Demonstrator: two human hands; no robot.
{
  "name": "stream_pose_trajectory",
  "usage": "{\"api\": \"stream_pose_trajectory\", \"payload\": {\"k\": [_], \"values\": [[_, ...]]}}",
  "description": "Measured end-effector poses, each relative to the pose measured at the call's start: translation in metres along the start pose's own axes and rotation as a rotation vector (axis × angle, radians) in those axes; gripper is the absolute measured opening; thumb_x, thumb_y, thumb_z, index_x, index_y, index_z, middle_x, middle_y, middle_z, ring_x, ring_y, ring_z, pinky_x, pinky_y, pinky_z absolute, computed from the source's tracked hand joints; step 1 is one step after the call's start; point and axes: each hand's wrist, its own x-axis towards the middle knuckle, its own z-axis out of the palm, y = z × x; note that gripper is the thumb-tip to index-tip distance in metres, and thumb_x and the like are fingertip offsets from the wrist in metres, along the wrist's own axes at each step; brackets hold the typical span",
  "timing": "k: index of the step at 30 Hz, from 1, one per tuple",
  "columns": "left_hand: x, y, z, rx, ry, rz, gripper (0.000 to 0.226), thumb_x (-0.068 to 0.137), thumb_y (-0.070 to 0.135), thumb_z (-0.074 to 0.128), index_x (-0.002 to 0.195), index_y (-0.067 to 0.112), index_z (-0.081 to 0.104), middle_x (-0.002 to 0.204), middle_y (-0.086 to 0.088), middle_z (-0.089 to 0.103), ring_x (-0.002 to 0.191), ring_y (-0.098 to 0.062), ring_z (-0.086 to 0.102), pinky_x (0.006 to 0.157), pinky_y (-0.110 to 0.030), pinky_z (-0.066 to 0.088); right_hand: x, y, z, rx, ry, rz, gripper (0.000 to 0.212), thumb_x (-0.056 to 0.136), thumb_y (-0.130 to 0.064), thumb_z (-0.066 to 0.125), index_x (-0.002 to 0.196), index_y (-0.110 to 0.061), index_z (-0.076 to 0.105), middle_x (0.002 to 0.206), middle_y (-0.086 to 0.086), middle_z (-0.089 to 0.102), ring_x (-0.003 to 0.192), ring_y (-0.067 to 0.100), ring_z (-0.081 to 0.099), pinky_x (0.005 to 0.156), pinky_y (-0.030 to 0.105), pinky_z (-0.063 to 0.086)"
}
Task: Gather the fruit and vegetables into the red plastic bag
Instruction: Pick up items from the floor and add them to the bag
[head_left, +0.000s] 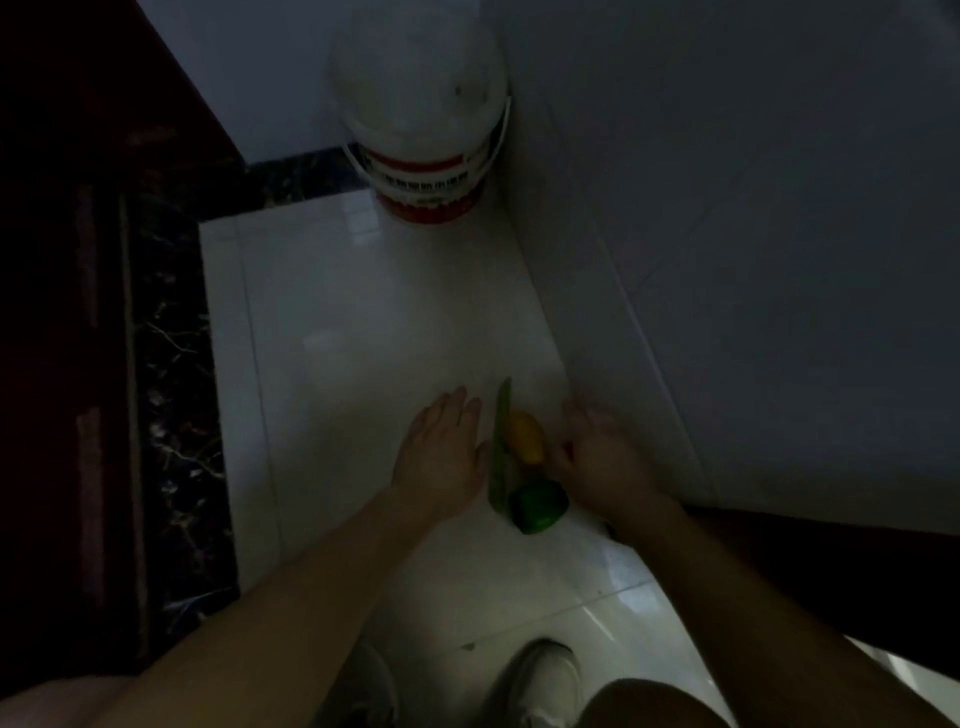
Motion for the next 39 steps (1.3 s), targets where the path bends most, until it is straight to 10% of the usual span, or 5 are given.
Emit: {"api": "stream_pose_trajectory", "payload": {"k": [14,22,39], "values": [[0.053,-0.023,0.144,-0.159,-0.056,-0.160,0.065,0.093,0.045,0.050,0.146,0.011,0.032,0.140,-0.011,0.041,0.122,-0.030,0.043,0.096,-0.038,0.041,0.078,0.060,0.123,-0.032,-0.031,-0.071,0.060,0.086,-0.034,0.064,0.135,-0.005,0.043,0.134,0.015,0.047,0.118,0.031,0.045,0.094,0.033,0.036],[0.065,-0.020,0.170,-0.277,-0.064,-0.280,0.034,0.085,0.041,0.057,0.106,0.016,0.047,0.107,-0.006,0.043,0.083,-0.032,0.057,0.062,-0.036,0.045,0.100,0.061,0.138,0.014,-0.026,-0.038,0.057,0.078,-0.040,0.062,0.126,-0.014,0.047,0.124,0.009,0.051,0.109,0.029,0.052,0.085,0.039,0.047],[0.059,-0.026,0.131,-0.335,-0.008,-0.338,0.033,0.081,0.025,0.059,0.113,0.018,0.053,0.106,-0.009,0.054,0.095,-0.034,0.059,0.078,-0.040,0.049,0.083,0.044,0.109,0.033,0.102,-0.078,0.067,0.079,-0.031,0.068,0.136,-0.010,0.041,0.135,0.010,0.045,0.117,0.029,0.046,0.094,0.038,0.043]]}}
